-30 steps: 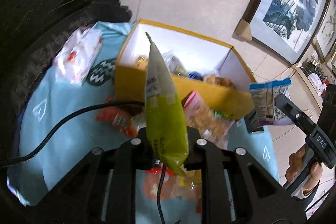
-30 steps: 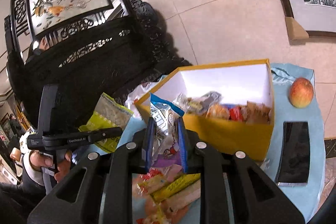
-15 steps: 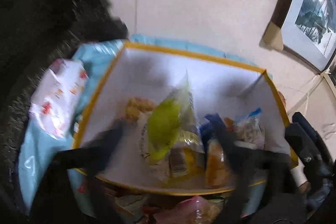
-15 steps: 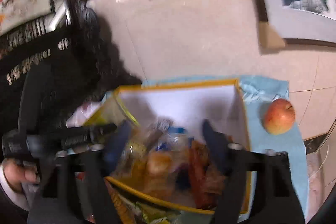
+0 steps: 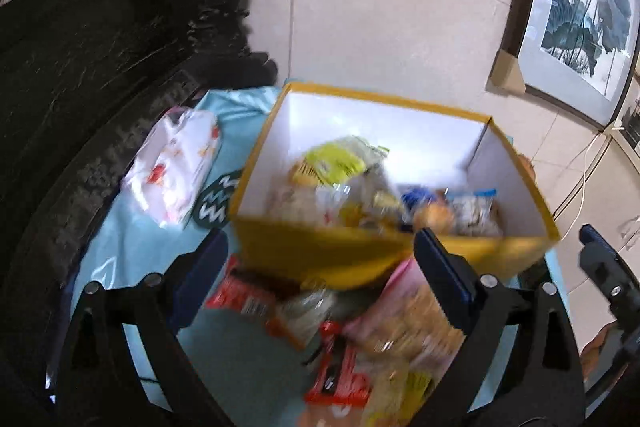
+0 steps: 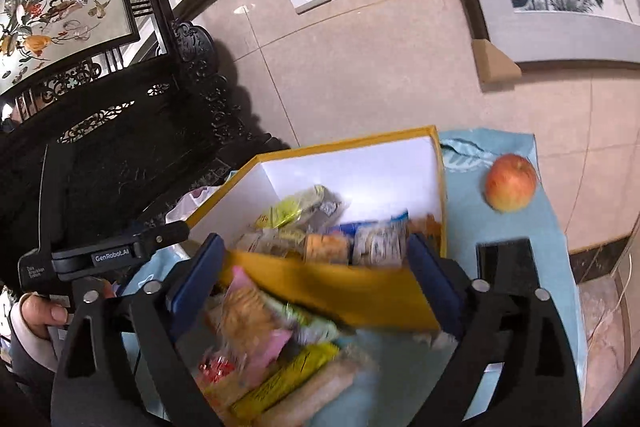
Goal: Organize snacks
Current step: 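Move the right tool to the yellow bag of round buns and grasp it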
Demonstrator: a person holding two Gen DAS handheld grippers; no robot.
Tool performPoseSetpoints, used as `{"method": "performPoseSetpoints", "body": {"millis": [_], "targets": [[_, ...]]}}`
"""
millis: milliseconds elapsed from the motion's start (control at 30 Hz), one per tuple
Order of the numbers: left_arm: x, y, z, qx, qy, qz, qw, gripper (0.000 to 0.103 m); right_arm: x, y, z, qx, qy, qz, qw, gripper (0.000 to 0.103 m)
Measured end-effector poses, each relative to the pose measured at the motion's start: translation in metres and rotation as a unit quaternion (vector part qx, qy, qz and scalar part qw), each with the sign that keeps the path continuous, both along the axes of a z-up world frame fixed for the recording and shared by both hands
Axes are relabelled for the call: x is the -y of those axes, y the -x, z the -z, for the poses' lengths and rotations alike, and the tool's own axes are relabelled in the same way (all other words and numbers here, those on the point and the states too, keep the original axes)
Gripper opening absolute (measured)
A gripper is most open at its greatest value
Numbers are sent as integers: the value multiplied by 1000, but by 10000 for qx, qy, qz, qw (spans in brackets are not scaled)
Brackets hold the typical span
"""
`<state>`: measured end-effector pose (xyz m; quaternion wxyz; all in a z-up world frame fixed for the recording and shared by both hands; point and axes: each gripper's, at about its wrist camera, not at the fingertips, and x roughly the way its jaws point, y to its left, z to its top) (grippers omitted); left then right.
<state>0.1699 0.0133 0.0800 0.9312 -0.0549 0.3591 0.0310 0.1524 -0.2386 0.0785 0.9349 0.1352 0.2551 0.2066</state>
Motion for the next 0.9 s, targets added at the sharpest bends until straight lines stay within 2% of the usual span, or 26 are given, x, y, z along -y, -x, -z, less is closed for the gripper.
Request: {"method": "performPoseSetpoints", "body": {"millis": [200, 400, 533, 700, 900], "targets": [[-24, 38, 30, -282, 81, -216, 9993, 95, -2, 29, 25, -322, -53, 50, 9995, 98], [-27, 63, 56, -455, -66, -153, 9988, 95, -15, 48, 47, -449, 212, 52, 9988, 101], [-22, 70, 73, -628, -30, -48, 9980, 96, -21, 55, 62, -599, 303, -8, 9977, 102], [-18, 75, 90, -786, -10, -2, 9969, 96, -39, 72, 74, -825, 720, -373, 9933, 102], [-13, 76, 101, -920, -52, 51, 9957, 96, -63, 86, 92, -1188, 1227, -528, 9839, 101]]}}
